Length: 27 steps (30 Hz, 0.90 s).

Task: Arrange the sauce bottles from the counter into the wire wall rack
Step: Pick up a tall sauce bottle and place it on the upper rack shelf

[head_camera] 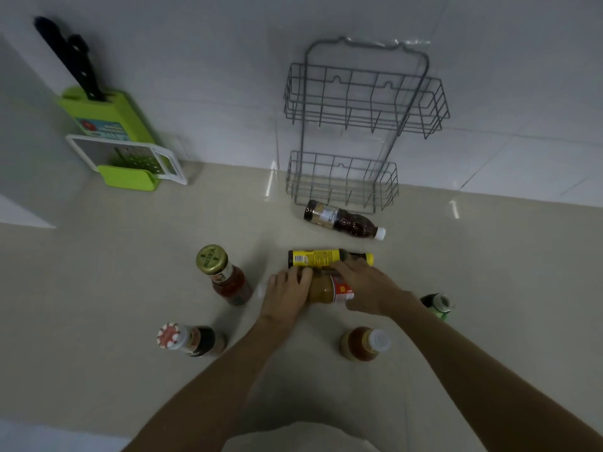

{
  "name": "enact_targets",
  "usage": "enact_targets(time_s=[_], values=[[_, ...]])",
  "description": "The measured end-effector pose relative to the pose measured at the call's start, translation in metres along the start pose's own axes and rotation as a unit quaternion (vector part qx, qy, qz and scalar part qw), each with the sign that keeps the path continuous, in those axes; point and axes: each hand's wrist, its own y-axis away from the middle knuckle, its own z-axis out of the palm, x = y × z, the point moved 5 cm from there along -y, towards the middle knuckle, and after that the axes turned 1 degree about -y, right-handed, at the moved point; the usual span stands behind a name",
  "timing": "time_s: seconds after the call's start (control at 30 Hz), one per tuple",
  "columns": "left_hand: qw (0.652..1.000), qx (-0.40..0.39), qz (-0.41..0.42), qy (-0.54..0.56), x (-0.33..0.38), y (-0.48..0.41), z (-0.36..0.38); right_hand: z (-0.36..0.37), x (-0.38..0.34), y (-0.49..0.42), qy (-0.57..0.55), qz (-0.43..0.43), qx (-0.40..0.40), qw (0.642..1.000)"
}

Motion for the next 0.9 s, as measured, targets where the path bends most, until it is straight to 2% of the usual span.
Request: enact_targets(time_s=[0.1, 0.17, 0.27, 0.3, 0.37, 0.43, 0.47, 0.57, 0.67, 0.73, 0.8, 0.9], values=[[0.992, 0.103, 0.067, -0.033, 0.005, 0.003, -0.029, 0.005, 0.002, 0.0, 0.002, 0.022, -0.025, 0.999], [0.976, 0.164, 0.134, -0.042, 0.014, -0.003, -0.05, 0.002, 0.002, 0.004, -0.037, 0.044, 0.002, 0.998], [0.935, 0.28, 0.195, -0.095, 0.025, -0.014, -0.094, -0.012, 0.001, 0.016, -0.176, 0.075, 0.085, 0.978], [0.931, 0.302, 0.183, -0.098, 0.025, -0.016, -0.115, -0.023, 0.002, 0.021, -0.22, 0.086, 0.123, 0.964], [0.927, 0.355, 0.105, -0.055, 0.015, -0.018, -0.159, -0.056, 0.006, 0.031, -0.265, 0.102, 0.214, 0.935], [0.908, 0.403, 0.01, 0.116, -0.006, -0.022, -0.195, -0.102, 0.008, 0.039, -0.273, 0.096, 0.302, 0.908], [0.886, 0.408, -0.023, 0.219, -0.016, -0.027, -0.205, -0.128, 0.007, 0.041, -0.27, 0.089, 0.339, 0.897], [0.827, 0.341, -0.091, 0.437, -0.039, -0.059, -0.217, -0.211, -0.007, 0.041, -0.299, 0.037, 0.442, 0.845], [0.797, 0.245, -0.141, 0.533, -0.048, -0.095, -0.221, -0.283, -0.026, 0.027, -0.341, -0.005, 0.543, 0.767], [0.764, 0.191, -0.169, 0.592, -0.05, -0.113, -0.218, -0.315, -0.034, 0.006, -0.363, -0.011, 0.571, 0.736], [0.738, 0.151, -0.181, 0.633, -0.048, -0.125, -0.212, -0.332, -0.039, -0.023, -0.368, -0.006, 0.555, 0.746], [0.722, 0.136, -0.173, 0.656, -0.043, -0.131, -0.206, -0.334, -0.042, -0.063, -0.357, 0.005, 0.516, 0.779]])
